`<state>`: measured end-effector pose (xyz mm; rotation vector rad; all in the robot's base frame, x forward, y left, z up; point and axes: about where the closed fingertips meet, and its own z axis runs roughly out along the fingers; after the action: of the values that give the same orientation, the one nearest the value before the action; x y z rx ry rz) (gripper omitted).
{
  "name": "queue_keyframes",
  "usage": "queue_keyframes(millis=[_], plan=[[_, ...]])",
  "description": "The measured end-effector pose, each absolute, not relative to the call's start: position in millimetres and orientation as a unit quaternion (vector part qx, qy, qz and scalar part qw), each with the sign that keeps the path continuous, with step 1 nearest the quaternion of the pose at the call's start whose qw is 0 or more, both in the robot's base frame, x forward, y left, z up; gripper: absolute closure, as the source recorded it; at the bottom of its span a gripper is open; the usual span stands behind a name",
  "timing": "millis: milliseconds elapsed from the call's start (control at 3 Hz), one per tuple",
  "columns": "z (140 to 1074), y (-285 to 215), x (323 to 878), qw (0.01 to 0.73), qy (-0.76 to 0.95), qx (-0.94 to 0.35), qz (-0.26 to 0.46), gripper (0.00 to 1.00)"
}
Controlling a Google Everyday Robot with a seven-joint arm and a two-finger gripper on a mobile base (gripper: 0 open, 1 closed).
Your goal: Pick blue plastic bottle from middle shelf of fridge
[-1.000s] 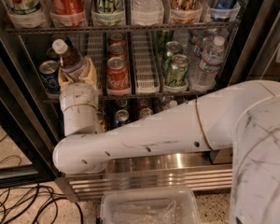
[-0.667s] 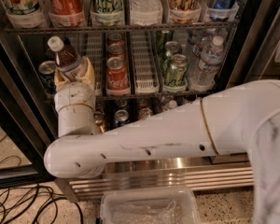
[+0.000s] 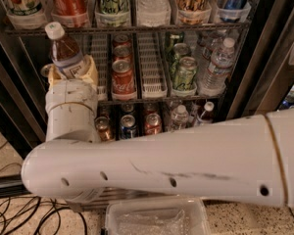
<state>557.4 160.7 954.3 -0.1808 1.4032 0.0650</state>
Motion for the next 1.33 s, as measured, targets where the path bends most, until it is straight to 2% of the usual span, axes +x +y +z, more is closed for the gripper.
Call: queue_keyframes(millis=[333,1000,1333], plan=[[954,153,547,0.740,0.666,-0.076,0.053,1.00],[948,153,547,0.740,0.666,-0.076,0.054,1.00],[941,136,550,0.736,0.668,-0.087,0.063,1.00]])
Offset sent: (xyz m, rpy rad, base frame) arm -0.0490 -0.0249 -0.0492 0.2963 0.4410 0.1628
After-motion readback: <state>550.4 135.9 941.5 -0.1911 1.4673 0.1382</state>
